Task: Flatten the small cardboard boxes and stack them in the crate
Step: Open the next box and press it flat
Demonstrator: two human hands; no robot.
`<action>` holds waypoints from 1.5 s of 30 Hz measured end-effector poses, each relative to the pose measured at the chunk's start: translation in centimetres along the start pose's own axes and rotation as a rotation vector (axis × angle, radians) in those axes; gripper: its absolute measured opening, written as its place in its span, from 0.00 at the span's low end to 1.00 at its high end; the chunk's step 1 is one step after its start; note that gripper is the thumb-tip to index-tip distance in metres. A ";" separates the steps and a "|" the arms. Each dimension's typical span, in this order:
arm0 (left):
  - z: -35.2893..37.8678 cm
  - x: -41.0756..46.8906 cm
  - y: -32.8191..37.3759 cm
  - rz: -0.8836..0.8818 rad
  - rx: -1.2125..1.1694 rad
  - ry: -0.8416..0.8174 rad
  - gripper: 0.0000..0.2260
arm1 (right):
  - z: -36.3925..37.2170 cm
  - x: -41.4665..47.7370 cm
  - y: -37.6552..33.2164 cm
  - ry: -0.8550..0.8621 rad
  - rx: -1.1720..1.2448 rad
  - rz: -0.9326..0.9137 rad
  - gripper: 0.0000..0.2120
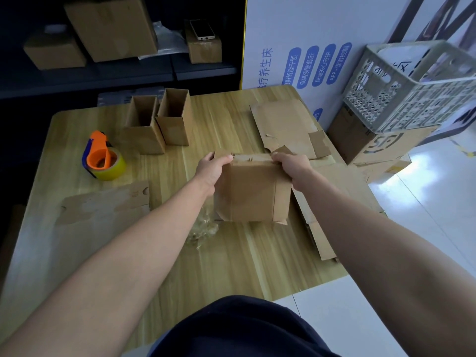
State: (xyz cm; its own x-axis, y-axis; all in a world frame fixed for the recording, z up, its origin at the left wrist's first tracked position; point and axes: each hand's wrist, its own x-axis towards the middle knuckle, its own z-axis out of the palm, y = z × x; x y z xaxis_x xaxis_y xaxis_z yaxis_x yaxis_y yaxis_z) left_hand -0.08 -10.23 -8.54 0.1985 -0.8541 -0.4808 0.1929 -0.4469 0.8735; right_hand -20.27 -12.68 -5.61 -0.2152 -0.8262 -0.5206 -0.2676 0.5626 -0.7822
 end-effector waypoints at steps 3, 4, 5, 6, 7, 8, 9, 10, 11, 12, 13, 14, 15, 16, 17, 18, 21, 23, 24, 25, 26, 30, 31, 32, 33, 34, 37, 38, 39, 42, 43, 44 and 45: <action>-0.1 0.2 1.1 -0.003 -0.079 0.018 0.06 | 0.2 -0.6 -0.8 -0.031 0.087 -0.086 0.24; -0.2 0.2 1.5 -0.011 -0.098 0.017 0.07 | 0.2 -0.9 -1.1 -0.055 0.092 -0.104 0.28; -0.3 0.2 1.8 -0.018 -0.107 0.019 0.10 | 0.1 -1.1 -1.3 -0.077 0.088 -0.113 0.30; -0.4 0.2 2.1 -0.019 -0.117 0.026 0.13 | 0.0 -1.2 -1.4 -0.101 0.086 -0.120 0.31; -0.5 0.2 2.5 -0.017 -0.129 0.029 0.16 | -0.2 -1.1 -1.4 -0.133 0.085 -0.138 0.30; -0.6 0.2 2.7 -0.013 -0.152 0.037 0.18 | -0.4 -1.0 -1.3 -0.176 0.082 -0.171 0.27; -0.7 0.3 2.9 -0.006 -0.178 0.049 0.18 | -0.5 -0.8 -1.2 -0.219 0.072 -0.212 0.24; -0.8 0.4 3.0 0.008 -0.195 0.057 0.18 | -0.5 -0.6 -1.1 -0.242 0.050 -0.248 0.22; -1.1 0.4 3.1 0.025 -0.189 0.047 0.18 | -0.4 -0.5 -1.0 -0.238 0.027 -0.273 0.21; -1.3 0.4 3.0 0.038 -0.167 0.014 0.17 | -0.4 -0.4 -1.0 -0.208 0.008 -0.287 0.21; -1.5 0.3 2.9 0.037 -0.141 -0.034 0.15 | -0.3 -0.5 -1.1 -0.177 -0.002 -0.292 0.22; -1.8 0.1 2.7 0.021 -0.125 -0.088 0.14 | -0.3 -0.4 -1.2 -0.163 -0.017 -0.283 0.24; -2.0 -0.2 2.5 -0.007 -0.120 -0.144 0.13 | -0.2 -0.4 -1.2 -0.167 -0.040 -0.256 0.27; -2.4 -0.3 2.1 -0.040 -0.119 -0.199 0.14 | -0.2 -0.4 -1.2 -0.178 -0.058 -0.213 0.29; -2.7 -0.5 1.7 -0.075 -0.112 -0.248 0.18 | -0.2 -0.4 -1.1 -0.185 -0.054 -0.169 0.31; -2.9 -0.5 1.4 -0.108 -0.090 -0.285 0.23 | -0.2 -0.5 -1.1 -0.185 -0.037 -0.142 0.31; -3.2 -0.9 0.6 -0.160 0.018 -0.286 0.34 | 0.0 -0.7 -1.0 -0.150 -0.039 -0.144 0.28; -3.1 -0.9 0.6 -0.153 0.065 -0.218 0.38 | -0.3 -0.9 -0.9 -0.164 -0.067 -0.148 0.32; -3.0 -0.8 0.7 -0.143 0.085 -0.180 0.39 | -0.6 -1.1 -0.8 -0.194 -0.109 -0.138 0.35; -2.9 -0.6 0.6 -0.134 0.095 -0.132 0.38 | -0.8 -1.3 -0.8 -0.237 -0.158 -0.121 0.38; -2.8 -0.3 0.6 -0.128 0.088 -0.069 0.36 | -1.0 -1.3 -0.7 -0.287 -0.177 -0.098 0.39; -2.5 0.5 0.7 -0.121 -0.020 0.145 0.28 | -1.3 -1.5 -0.3 -0.449 -0.050 -0.057 0.32; -2.4 0.6 0.8 -0.120 -0.030 0.177 0.26 | -1.4 -1.7 -0.3 -0.476 -0.044 -0.025 0.31; -2.4 0.7 0.9 -0.116 -0.035 0.211 0.23 | -1.6 -1.9 -0.4 -0.501 -0.054 0.013 0.30; -2.3 0.7 0.9 -0.109 -0.044 0.245 0.19 | -1.7 -2.0 -0.4 -0.520 -0.085 0.044 0.29; -2.4 0.9 0.8 -0.095 -0.052 0.276 0.17 | -1.9 -2.0 -0.5 -0.534 -0.126 0.066 0.27; -2.3 1.3 0.6 -0.048 -0.038 0.298 0.20 | -2.1 -1.8 -0.4 -0.475 -0.236 0.099 0.19; -2.3 1.2 0.6 -0.053 -0.011 0.280 0.25 | -2.0 -1.6 -0.4 -0.418 -0.270 0.087 0.17; -2.2 1.0 0.6 -0.091 0.026 0.235 0.33 | -1.9 -1.3 -0.4 -0.359 -0.291 0.076 0.16; -1.9 -0.5 0.0 -0.331 0.161 -0.071 0.45 | -1.4 -0.8 -0.2 -0.214 -0.271 0.068 0.18; -1.7 -0.9 -0.4 -0.371 0.154 -0.151 0.40 | -1.3 -0.5 0.0 -0.194 -0.263 0.060 0.19; -1.4 -1.1 -0.8 -0.376 0.113 -0.175 0.32 | -1.1 -0.3 0.2 -0.181 -0.274 0.053 0.20; -1.0 -1.2 -1.2 -0.356 0.081 -0.144 0.26 | -0.9 -0.2 0.4 -0.170 -0.309 0.040 0.20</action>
State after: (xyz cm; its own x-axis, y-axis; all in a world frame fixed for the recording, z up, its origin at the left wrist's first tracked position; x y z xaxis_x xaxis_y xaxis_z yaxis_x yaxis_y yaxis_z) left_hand 0.42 -8.41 -9.15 -0.0054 -0.6675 -0.7445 0.1475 -0.7369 0.6597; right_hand -21.19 -12.24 -5.55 -0.0784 -0.7820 -0.6184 -0.5394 0.5549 -0.6334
